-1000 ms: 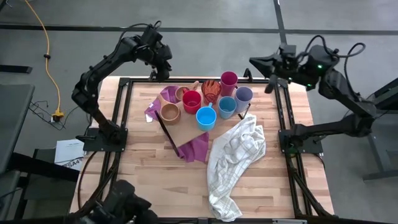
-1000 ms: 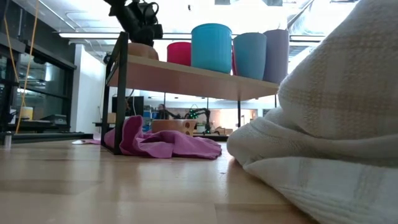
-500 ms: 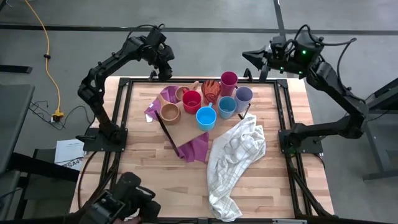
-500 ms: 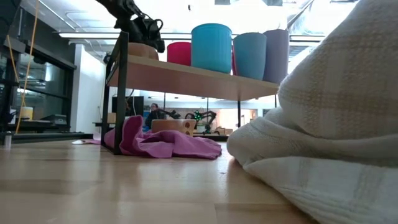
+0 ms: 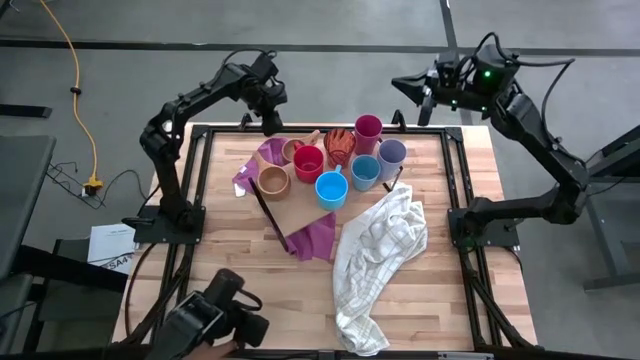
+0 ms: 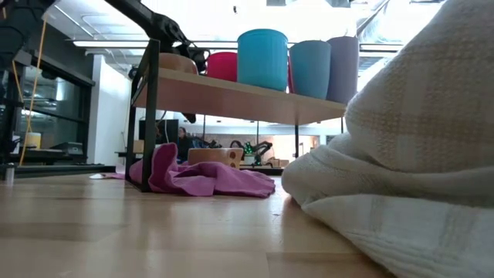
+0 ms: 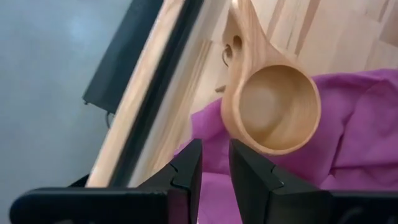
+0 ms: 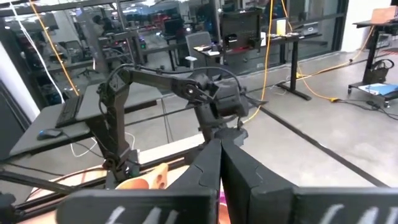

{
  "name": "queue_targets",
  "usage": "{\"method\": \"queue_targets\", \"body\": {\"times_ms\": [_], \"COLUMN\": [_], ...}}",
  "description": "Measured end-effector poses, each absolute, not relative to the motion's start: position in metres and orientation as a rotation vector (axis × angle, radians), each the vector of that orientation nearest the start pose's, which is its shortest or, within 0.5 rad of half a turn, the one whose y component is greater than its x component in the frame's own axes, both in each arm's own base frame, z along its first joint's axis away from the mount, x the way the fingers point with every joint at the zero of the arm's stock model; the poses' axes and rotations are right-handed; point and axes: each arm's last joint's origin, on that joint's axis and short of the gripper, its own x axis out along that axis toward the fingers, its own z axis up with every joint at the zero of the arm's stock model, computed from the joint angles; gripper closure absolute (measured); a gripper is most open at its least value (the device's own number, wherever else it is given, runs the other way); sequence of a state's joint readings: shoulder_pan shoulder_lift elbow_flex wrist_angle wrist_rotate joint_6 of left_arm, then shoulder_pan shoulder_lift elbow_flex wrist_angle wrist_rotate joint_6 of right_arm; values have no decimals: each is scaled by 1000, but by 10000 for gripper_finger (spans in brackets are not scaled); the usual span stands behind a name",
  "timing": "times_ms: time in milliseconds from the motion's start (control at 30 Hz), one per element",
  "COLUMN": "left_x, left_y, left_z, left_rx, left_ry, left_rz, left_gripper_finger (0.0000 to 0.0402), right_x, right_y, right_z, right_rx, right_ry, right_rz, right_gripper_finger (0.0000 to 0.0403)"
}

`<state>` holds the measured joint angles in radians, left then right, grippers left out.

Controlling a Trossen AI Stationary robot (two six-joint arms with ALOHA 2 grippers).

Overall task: Stack small to large cups/mugs on shelf
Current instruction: Put the brown mug on the shelf

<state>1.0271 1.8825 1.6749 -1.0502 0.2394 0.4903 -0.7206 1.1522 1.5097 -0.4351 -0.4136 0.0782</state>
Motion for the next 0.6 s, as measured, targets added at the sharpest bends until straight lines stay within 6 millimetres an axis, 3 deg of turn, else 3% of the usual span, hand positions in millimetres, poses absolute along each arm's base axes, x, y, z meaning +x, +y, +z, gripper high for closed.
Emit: {"method": "queue_targets", "body": {"times_ms": [333, 600], "left_x": [214, 232], "left_y": [323, 321], "left_z": [262, 240], "left_rx": [-352, -371], "left_ry": [1136, 1193], "left_rz": [347, 295], "left_gripper_finger": [332, 332], "right_x": [168, 168], "right_y": [-135, -135], "right_z": [479, 479], "right_rx": [122, 150], "right_ry": [53, 49], "right_rz": [-310, -286], "right_gripper_finger": [403, 403]}}
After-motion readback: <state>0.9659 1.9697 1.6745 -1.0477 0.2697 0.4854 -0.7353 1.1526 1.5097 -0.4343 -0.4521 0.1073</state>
